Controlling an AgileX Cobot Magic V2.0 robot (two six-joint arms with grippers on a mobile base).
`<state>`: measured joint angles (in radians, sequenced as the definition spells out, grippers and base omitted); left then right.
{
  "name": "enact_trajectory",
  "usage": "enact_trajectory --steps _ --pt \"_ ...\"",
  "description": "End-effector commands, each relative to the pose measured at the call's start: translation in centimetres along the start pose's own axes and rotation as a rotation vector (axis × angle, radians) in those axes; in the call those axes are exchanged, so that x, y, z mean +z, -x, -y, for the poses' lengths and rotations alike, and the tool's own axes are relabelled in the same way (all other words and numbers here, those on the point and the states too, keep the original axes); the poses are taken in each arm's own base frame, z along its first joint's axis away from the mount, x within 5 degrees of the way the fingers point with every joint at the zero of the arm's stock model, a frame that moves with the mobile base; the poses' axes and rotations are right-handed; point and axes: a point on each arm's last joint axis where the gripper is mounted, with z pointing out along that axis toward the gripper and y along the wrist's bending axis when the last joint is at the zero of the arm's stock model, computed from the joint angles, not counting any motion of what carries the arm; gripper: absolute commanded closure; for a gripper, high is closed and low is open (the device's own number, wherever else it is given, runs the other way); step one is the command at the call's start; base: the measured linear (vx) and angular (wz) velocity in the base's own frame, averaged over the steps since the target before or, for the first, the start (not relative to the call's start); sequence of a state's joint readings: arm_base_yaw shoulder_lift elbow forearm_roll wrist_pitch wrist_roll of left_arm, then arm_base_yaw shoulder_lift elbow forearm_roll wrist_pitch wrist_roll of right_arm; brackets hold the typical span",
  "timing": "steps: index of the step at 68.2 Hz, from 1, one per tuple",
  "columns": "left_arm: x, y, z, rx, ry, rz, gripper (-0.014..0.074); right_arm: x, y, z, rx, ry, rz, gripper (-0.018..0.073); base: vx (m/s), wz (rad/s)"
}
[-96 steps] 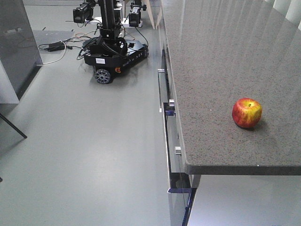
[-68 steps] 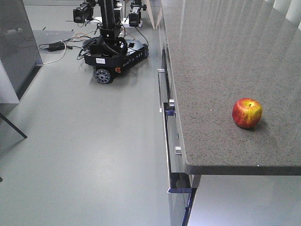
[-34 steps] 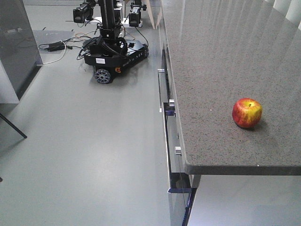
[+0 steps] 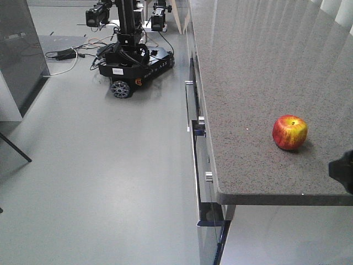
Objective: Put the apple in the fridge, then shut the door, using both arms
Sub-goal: 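Move the right gripper toward the red-yellow apple on the counter, then lower the right gripper over the apple and close on it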
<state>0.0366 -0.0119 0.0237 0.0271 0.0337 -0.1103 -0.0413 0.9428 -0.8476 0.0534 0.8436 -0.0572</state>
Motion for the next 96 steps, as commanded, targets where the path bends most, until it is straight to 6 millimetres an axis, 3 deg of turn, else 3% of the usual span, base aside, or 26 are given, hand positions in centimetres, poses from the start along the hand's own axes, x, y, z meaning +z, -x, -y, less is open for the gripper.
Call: enact_trajectory --steps 1,27,43,64,96 --pt "0.0 -0.2 0.0 -0.009 -0.01 0.061 0.0602 0.7 2.5 0.2 -0.003 -0.003 0.042 -0.0109 0.0 0.0" --pt "0.0 -0.2 0.0 -0.009 -0.01 0.061 0.0602 6.4 8.5 0.6 -0.013 -0.002 -0.051 -0.0078 0.0 0.0" --pt "0.0 -0.2 0.0 -0.009 -0.01 0.061 0.0602 10.4 10.9 0.8 -0.115 0.013 -0.126 -0.0074 0.0 0.0" --pt "0.0 -0.2 0.0 -0.009 -0.01 0.061 0.0602 15.5 12.7 1.0 -0.231 0.037 -0.193 -0.0074 0.0 0.0" --pt "0.0 -0.2 0.0 -0.009 -0.01 0.061 0.0602 20.6 13.6 0.9 -0.315 0.08 -0.19 -0.0053 0.0 0.0"
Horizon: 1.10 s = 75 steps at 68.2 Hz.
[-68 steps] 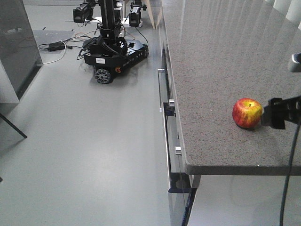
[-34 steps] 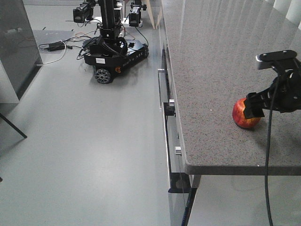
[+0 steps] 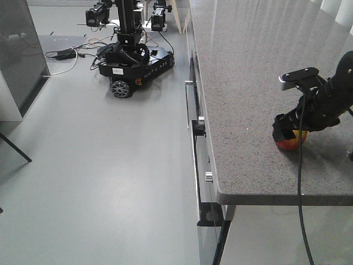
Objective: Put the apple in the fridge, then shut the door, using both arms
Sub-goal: 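Lower the right gripper over the apple and close on it, then lift the apple off the counter with the right gripper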
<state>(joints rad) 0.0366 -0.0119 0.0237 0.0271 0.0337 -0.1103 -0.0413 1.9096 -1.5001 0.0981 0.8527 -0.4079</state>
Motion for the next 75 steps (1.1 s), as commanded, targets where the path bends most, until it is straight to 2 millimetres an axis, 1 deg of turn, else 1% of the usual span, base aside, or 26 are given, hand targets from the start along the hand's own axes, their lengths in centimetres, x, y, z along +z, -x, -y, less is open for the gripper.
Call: enact_trajectory --steps 1,10,18,25,40,52,58,66,75 --pt "0.0 -0.2 0.0 -0.009 -0.01 0.061 0.0602 -2.1 1.4 0.4 -0.016 -0.03 0.117 -0.0052 0.0 0.0" --pt "0.0 -0.2 0.0 -0.009 -0.01 0.061 0.0602 -1.2 1.4 0.4 -0.002 -0.016 0.116 -0.0046 0.0 0.0" --pt "0.0 -0.2 0.0 -0.009 -0.01 0.061 0.0602 -1.0 1.5 0.4 -0.001 -0.017 0.119 -0.0017 0.0 0.0" --pt "0.0 -0.2 0.0 -0.009 -0.01 0.061 0.0602 -1.0 1.5 0.5 0.004 -0.017 0.12 0.005 0.0 0.0" --pt "0.0 -0.2 0.0 -0.009 -0.01 0.061 0.0602 -1.1 1.5 0.4 0.006 -0.015 0.117 0.0237 0.0 0.0" --pt "0.0 -0.2 0.0 -0.009 -0.01 0.061 0.0602 -1.1 1.5 0.3 0.018 -0.003 0.119 0.0349 0.0 0.0" --pt "0.0 -0.2 0.0 -0.009 -0.01 0.061 0.0602 -1.6 1.5 -0.1 0.049 0.043 0.119 0.0389 0.0 0.0" --pt "0.0 -0.2 0.0 -0.009 -0.01 0.061 0.0602 -3.0 1.5 -0.6 0.067 0.075 0.138 0.0419 0.0 0.0" --pt "0.0 -0.2 0.0 -0.009 -0.01 0.061 0.0602 -5.7 1.4 -1.3 0.099 0.108 0.203 0.0426 0.0 0.0"
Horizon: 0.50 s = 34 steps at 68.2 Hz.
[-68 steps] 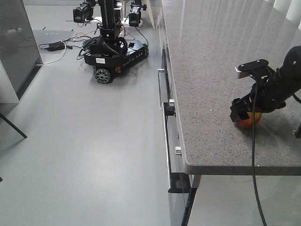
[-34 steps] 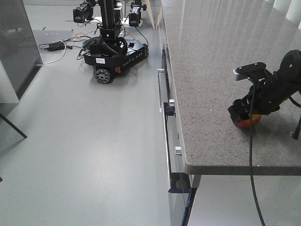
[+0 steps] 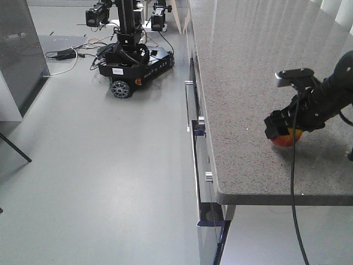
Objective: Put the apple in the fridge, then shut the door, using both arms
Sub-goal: 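Lift the apple off the counter with the right gripper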
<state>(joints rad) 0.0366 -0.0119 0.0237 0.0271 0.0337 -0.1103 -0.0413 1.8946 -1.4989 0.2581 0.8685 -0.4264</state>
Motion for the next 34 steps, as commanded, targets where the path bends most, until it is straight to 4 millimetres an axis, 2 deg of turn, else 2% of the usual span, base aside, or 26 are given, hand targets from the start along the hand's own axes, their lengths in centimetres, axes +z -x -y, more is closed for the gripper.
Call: enact_trajectory --steps 1,13,34 --pt "0.0 -0.2 0.0 -0.009 -0.01 0.061 0.0602 -5.2 1.1 -1.0 0.008 0.005 0.163 0.0426 0.0 0.0" --pt "0.0 -0.2 0.0 -0.009 -0.01 0.061 0.0602 -8.3 -0.9 -2.9 -0.016 0.066 0.251 0.0426 0.0 0.0" --pt "0.0 -0.2 0.0 -0.009 -0.01 0.061 0.0602 -14.1 -7.5 -7.8 -0.078 0.258 0.399 0.0426 0.0 0.0"
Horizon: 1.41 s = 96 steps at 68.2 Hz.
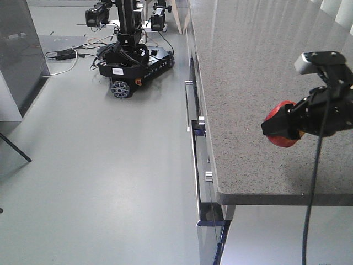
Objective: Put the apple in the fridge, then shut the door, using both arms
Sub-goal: 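Lift the apple off the counter with the right gripper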
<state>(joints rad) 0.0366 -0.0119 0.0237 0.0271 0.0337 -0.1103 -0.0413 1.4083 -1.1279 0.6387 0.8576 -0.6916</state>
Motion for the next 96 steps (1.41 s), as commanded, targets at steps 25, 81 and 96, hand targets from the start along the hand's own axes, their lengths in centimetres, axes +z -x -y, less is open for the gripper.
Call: enact_trajectory --steps 25,81,96 --pt "0.0 -0.2 0.0 -0.009 -0.01 0.061 0.0602 -7.7 -7.1 -7.4 -0.128 0.162 0.134 0.0426 0.0 0.0" --pt "0.0 -0.2 0.0 -0.009 -0.01 0.061 0.0602 -11.8 -16.4 -13.5 -0.348 0.35 0.186 0.0426 0.0 0.0" --pt "0.0 -0.2 0.0 -0.009 -0.01 0.061 0.0602 -12.0 -16.6 -13.7 -0.358 0.351 0.197 0.0426 0.0 0.0"
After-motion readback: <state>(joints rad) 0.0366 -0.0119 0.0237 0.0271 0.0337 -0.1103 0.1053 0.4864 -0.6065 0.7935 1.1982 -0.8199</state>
